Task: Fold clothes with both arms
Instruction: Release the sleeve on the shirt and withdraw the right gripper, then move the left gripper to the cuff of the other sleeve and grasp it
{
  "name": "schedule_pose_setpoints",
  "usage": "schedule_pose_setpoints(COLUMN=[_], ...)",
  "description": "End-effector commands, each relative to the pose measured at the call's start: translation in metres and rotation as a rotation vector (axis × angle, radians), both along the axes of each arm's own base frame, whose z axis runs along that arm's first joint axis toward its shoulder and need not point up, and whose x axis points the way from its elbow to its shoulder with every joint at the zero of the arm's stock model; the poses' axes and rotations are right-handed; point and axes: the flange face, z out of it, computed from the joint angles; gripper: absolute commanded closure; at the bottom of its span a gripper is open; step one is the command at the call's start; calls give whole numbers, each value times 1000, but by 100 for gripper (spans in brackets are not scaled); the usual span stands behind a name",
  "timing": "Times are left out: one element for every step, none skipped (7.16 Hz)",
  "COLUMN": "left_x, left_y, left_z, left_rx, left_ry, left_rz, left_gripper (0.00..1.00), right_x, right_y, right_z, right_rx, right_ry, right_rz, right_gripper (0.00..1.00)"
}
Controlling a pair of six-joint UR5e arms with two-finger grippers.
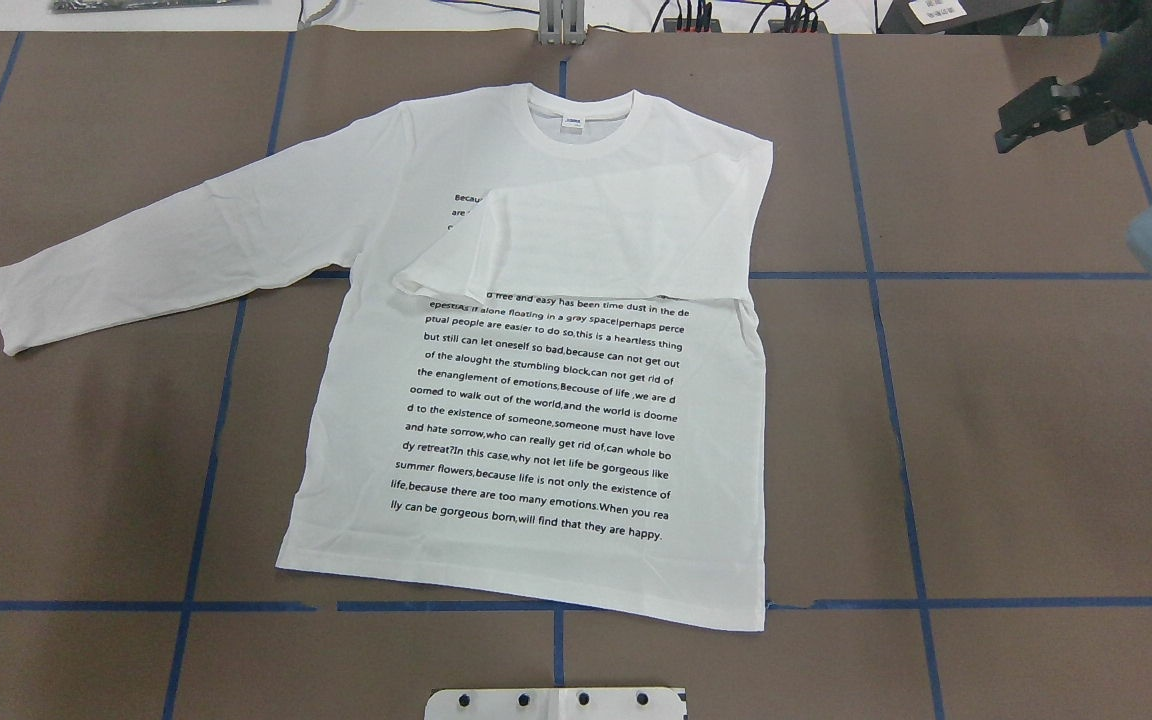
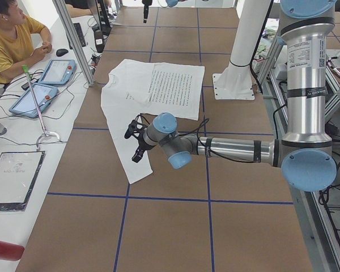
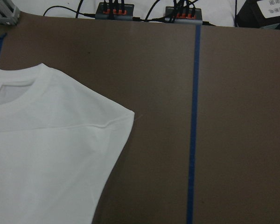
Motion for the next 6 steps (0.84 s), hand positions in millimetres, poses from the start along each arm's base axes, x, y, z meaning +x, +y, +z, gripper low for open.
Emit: schedule_pose_setpoints(left_x=[21, 50, 77, 97, 106, 105], left_y=[7, 11, 21, 30, 35, 36], left_z=[44, 56, 58, 58, 58, 59], left_rx=[-7, -12, -19, -49, -49, -46], left_ry=[-43, -71, -50, -24, -24, -30], left_rz=[-13, 19, 31, 46, 66, 68], left_gripper=[13, 13, 13, 13, 14, 19], right_x=[18, 19, 20, 20, 20, 20], right_y=[11, 14, 16, 17, 17, 17], right_z=[11, 11, 12, 13, 13, 13], right_rx=[0, -1, -5, -7, -8, -8], right_ry=[3, 1, 1, 1, 3, 3], right_rz=[4, 8, 10, 11, 12, 12], right_gripper=[0, 0, 0, 0, 0, 0])
